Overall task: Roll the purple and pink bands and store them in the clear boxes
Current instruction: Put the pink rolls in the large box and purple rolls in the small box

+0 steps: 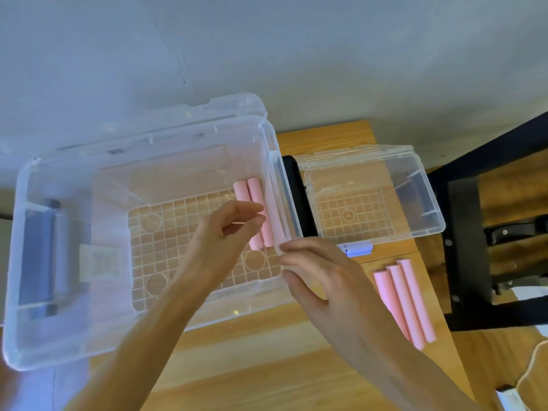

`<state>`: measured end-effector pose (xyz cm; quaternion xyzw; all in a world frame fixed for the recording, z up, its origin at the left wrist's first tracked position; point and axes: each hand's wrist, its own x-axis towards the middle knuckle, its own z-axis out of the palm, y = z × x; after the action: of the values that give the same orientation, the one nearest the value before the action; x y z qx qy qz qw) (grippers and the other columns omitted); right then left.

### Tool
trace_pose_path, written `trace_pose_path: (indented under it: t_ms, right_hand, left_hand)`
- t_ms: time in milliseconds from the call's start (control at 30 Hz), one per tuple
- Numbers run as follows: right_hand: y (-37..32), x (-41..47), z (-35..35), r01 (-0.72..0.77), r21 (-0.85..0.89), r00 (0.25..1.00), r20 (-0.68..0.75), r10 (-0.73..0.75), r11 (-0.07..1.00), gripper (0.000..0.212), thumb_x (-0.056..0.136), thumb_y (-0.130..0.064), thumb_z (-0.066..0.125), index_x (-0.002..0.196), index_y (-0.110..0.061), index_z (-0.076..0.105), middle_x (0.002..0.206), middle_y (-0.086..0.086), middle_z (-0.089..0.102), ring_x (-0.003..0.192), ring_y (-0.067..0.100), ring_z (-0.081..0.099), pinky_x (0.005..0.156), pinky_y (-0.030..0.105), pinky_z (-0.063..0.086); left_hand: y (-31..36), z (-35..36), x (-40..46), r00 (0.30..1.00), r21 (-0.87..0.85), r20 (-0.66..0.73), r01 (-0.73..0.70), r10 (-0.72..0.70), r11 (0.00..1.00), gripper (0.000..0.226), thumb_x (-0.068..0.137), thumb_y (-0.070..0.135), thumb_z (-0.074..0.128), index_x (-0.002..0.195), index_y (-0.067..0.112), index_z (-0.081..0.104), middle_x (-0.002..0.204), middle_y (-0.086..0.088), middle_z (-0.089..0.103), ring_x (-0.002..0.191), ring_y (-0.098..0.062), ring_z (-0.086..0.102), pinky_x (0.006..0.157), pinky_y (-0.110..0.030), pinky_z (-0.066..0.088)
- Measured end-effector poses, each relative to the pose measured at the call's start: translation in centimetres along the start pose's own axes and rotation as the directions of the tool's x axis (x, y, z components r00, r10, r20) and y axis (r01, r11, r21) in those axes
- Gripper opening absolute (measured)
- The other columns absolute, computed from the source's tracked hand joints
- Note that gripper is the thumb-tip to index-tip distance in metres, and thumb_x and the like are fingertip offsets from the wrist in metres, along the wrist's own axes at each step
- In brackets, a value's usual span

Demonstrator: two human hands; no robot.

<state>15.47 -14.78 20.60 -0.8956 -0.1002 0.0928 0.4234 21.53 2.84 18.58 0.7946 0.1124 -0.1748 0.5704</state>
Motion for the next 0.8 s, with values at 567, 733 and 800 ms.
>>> trace_pose_path:
  t_ms: [567,733,800]
  right_hand:
    - [16.5,-11.6,-4.0,-0.48,0.048,0.865,-0.14,0.482,0.876,0.015,0.094,-0.009,0.06,0.099,-0.017,0.073,0.1,-0.008,0.069,0.092,0.008,0.063,0.089,0.031,0.052]
    - [19.6,-12.4,-4.7,-0.546,0.035,0.824,-0.158,0.544,0.837,0.016,0.095,-0.008,0.058,0.101,-0.012,0.072,0.106,0.001,0.07,0.094,0.018,0.065,0.086,0.035,0.054]
    - [20.7,-12.5,-4.9,-0.569,0.03,0.804,-0.19,0.564,0.822,0.016,0.095,-0.008,0.058,0.102,-0.01,0.072,0.107,0.002,0.069,0.093,0.02,0.066,0.082,0.033,0.054]
  left_hand:
    - [1.0,15.9,-8.3,0.959,0.135,0.282,-0.027,-0.012,0.99,0.016,0.093,0.021,0.064,0.1,0.035,0.068,0.092,0.02,0.071,0.088,0.003,0.066,0.075,-0.006,0.044]
    - [-4.7,20.7,-5.7,0.962,0.189,0.232,0.098,-0.142,0.977,0.019,0.092,0.014,0.065,0.098,0.033,0.067,0.086,0.011,0.073,0.084,-0.005,0.066,0.079,-0.019,0.05]
    - [-6.6,22.4,-5.0,0.958,0.203,0.206,0.159,-0.201,0.966,0.022,0.09,0.013,0.066,0.096,0.034,0.067,0.087,0.007,0.074,0.089,-0.015,0.067,0.085,-0.037,0.055]
